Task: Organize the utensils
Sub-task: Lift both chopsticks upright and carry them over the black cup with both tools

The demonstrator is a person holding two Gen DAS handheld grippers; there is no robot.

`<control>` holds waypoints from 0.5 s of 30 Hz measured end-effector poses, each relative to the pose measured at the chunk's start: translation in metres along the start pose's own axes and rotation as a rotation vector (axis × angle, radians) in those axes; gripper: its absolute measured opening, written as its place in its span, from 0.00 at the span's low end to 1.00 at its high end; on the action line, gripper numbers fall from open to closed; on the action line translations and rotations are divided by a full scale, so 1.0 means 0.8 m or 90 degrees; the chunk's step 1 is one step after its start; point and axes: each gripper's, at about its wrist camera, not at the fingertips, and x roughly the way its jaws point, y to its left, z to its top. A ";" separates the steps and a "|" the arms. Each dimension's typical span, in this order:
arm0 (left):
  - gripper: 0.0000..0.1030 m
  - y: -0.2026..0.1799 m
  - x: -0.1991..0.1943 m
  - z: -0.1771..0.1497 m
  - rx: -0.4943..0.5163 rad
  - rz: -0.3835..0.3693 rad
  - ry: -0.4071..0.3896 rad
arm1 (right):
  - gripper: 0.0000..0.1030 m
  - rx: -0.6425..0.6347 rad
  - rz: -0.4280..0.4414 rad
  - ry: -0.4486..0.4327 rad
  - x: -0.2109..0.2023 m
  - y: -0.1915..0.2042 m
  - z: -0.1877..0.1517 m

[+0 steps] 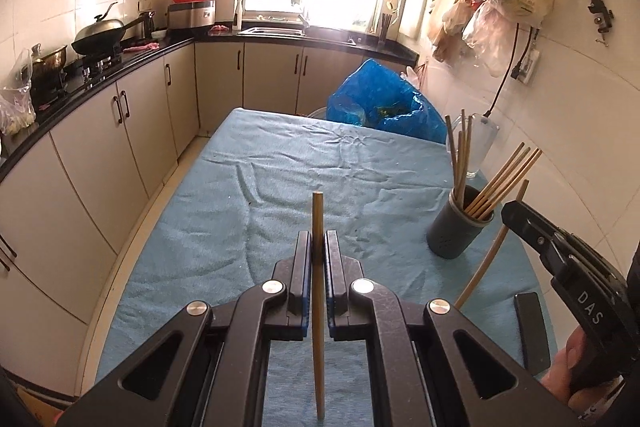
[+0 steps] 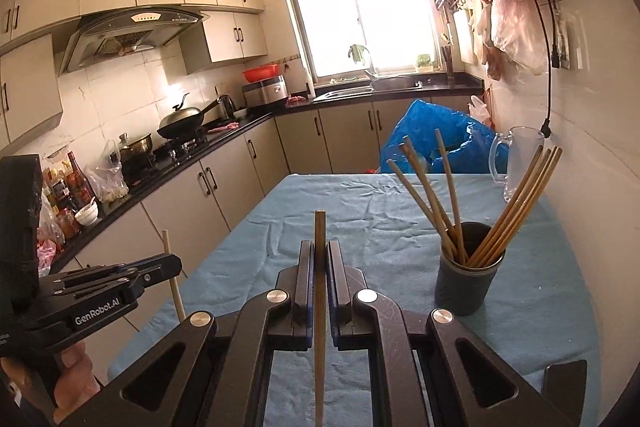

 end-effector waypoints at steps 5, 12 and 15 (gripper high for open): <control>0.05 -0.007 -0.002 0.000 0.004 0.001 -0.001 | 0.06 0.010 -0.005 -0.007 -0.008 -0.009 -0.001; 0.05 -0.015 -0.005 0.000 0.009 -0.004 -0.005 | 0.06 0.025 -0.015 -0.022 -0.020 -0.021 0.000; 0.05 -0.024 -0.007 0.003 0.016 -0.006 -0.009 | 0.06 0.032 -0.021 -0.029 -0.026 -0.028 0.001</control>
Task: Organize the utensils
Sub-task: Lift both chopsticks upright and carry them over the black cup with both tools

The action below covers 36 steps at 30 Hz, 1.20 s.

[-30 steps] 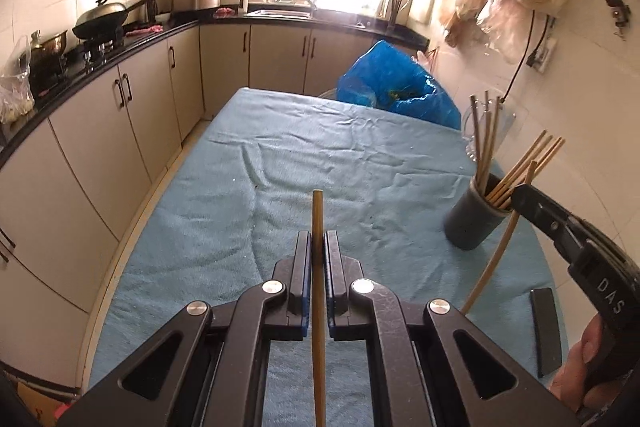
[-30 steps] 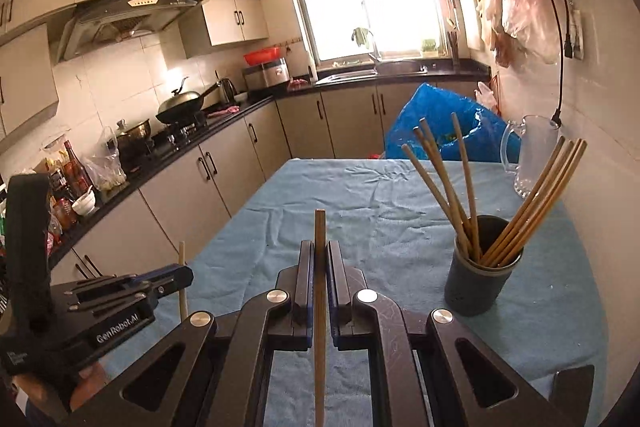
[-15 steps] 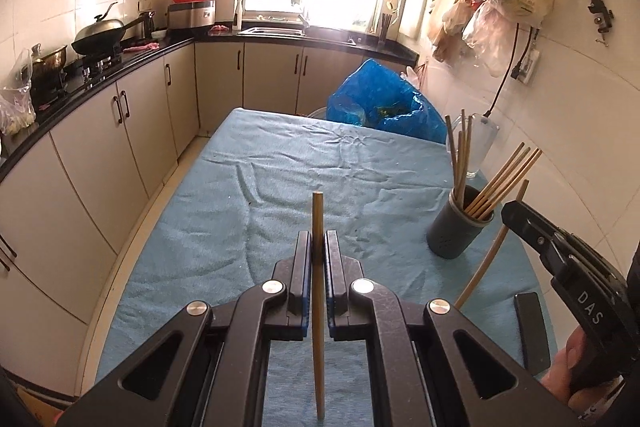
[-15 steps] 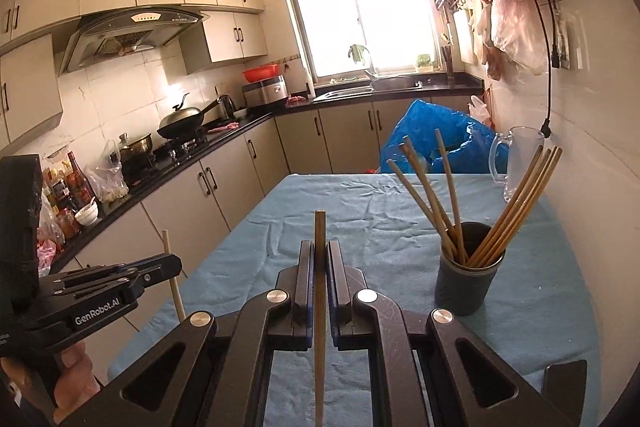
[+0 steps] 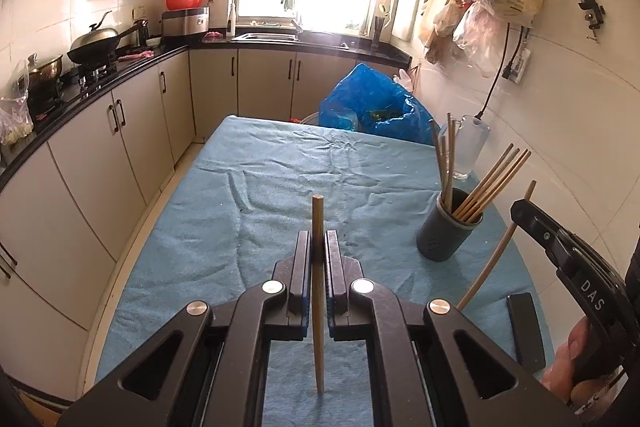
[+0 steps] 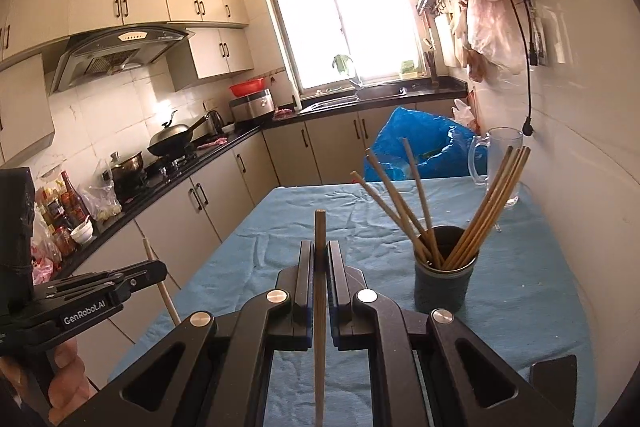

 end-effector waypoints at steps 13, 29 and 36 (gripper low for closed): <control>0.05 -0.032 -0.004 0.014 0.028 -0.016 -0.005 | 0.06 0.025 -0.031 -0.034 -0.024 -0.033 0.009; 0.05 -0.093 -0.022 0.052 0.085 -0.069 -0.020 | 0.06 0.043 -0.081 -0.106 -0.069 -0.079 0.046; 0.05 -0.130 -0.026 0.072 0.108 -0.094 -0.029 | 0.06 0.045 -0.097 -0.131 -0.084 -0.095 0.067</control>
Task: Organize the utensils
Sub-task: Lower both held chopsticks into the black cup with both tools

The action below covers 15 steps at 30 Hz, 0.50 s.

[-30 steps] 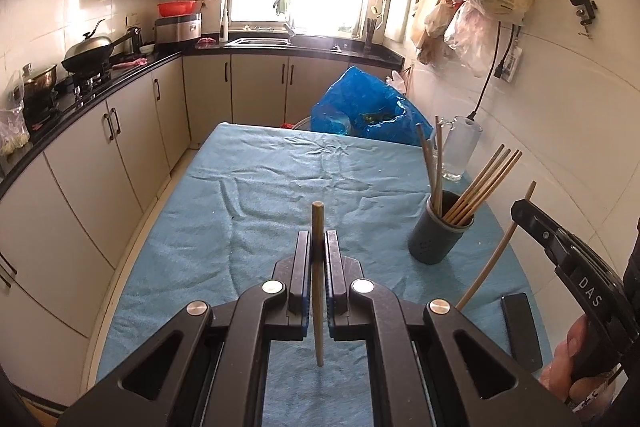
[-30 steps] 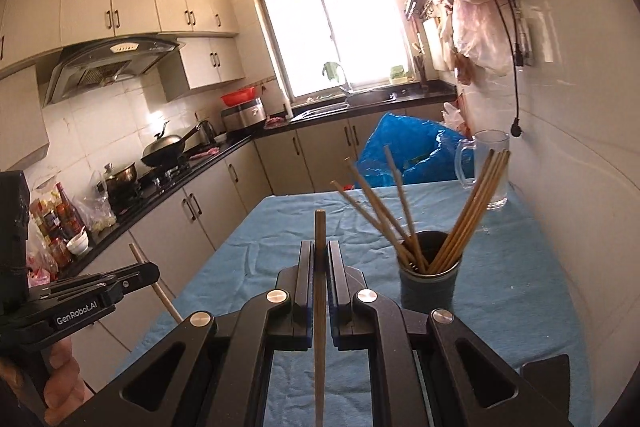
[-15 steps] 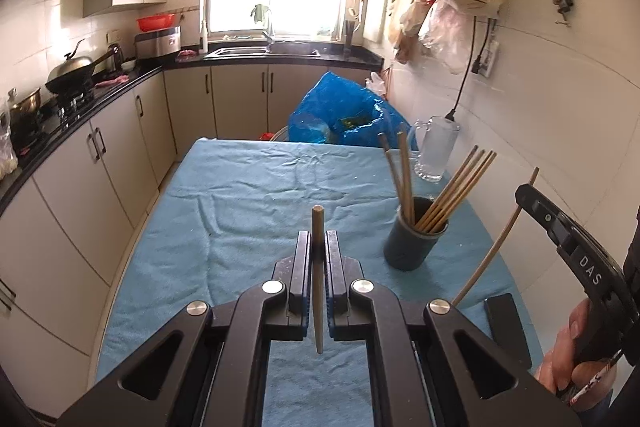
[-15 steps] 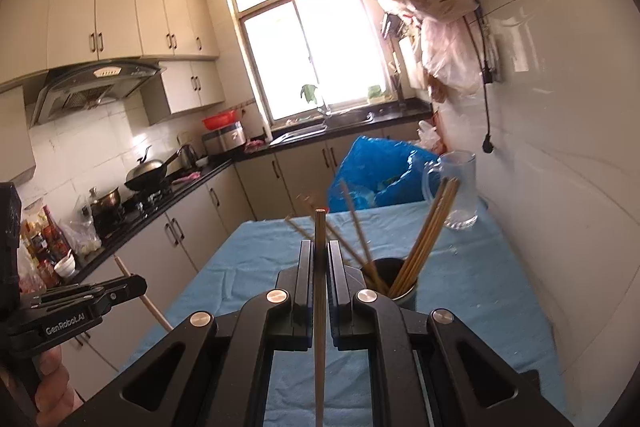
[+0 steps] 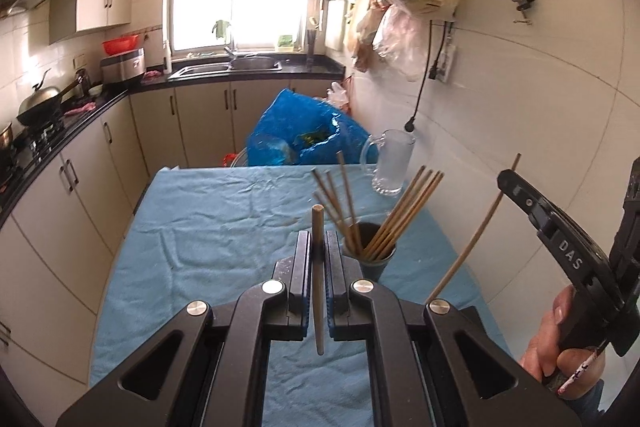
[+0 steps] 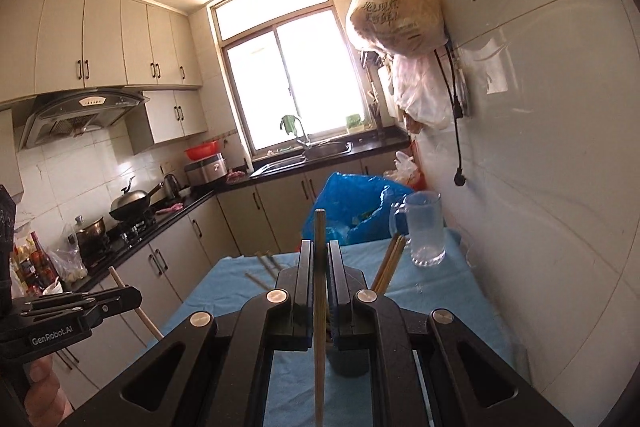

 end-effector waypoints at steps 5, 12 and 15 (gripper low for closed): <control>0.05 -0.027 0.001 0.026 0.021 -0.008 -0.020 | 0.06 0.013 -0.009 -0.018 0.006 -0.014 0.023; 0.05 -0.063 0.014 0.071 0.032 -0.031 -0.053 | 0.06 0.017 -0.018 -0.038 0.025 -0.024 0.055; 0.05 -0.074 0.025 0.089 0.036 -0.036 -0.066 | 0.06 0.021 -0.021 -0.044 0.036 -0.030 0.066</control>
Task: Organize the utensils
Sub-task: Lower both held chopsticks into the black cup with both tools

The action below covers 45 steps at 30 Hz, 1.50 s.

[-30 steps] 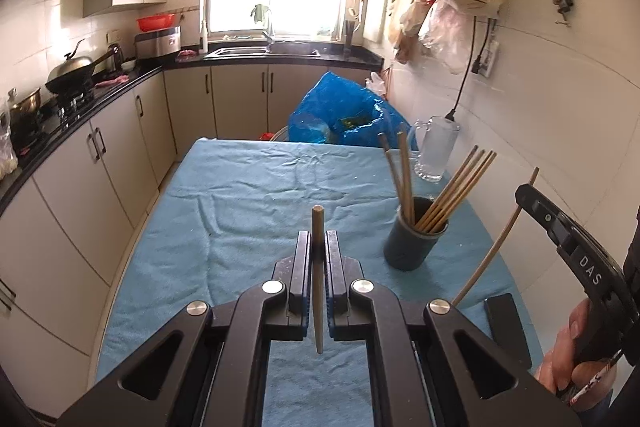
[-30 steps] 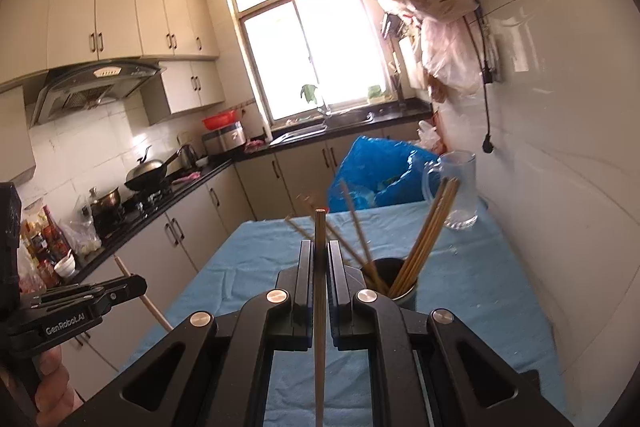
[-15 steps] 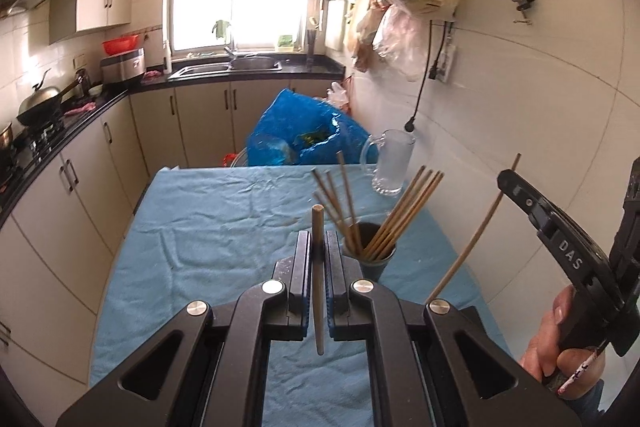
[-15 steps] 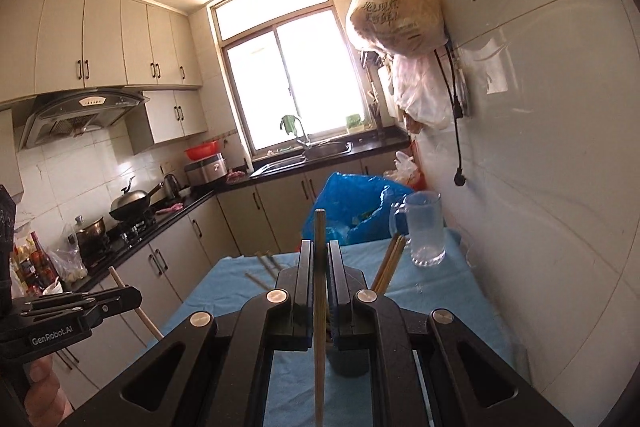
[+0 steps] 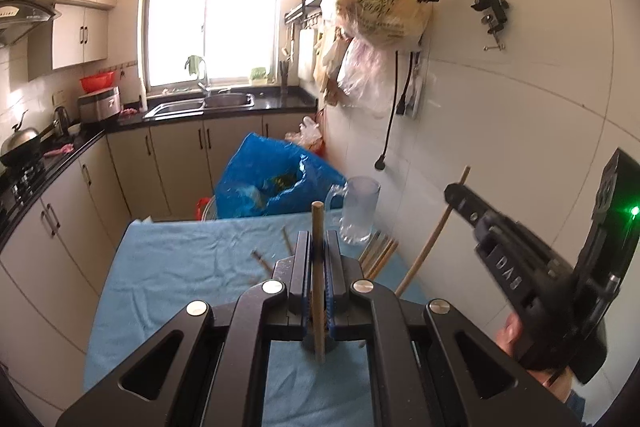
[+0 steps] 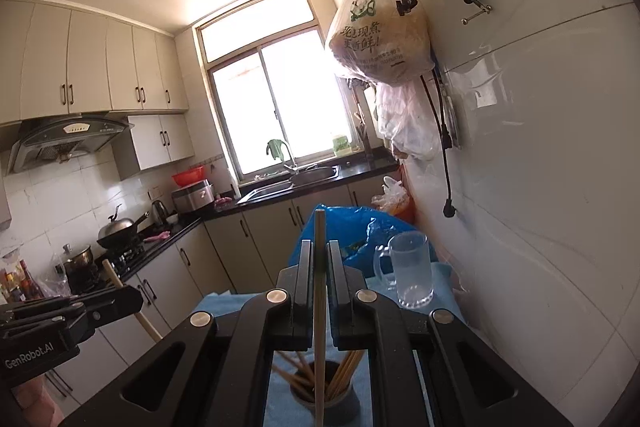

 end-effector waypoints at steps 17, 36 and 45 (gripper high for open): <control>0.05 -0.002 0.126 0.010 -0.015 0.013 0.023 | 0.06 0.028 -0.007 0.031 0.092 -0.029 -0.008; 0.07 0.020 0.166 -0.041 -0.024 0.032 0.068 | 0.06 0.017 -0.020 0.109 0.138 -0.034 -0.060; 0.07 0.025 0.175 -0.049 -0.025 0.043 0.077 | 0.07 0.011 -0.030 0.134 0.148 -0.038 -0.076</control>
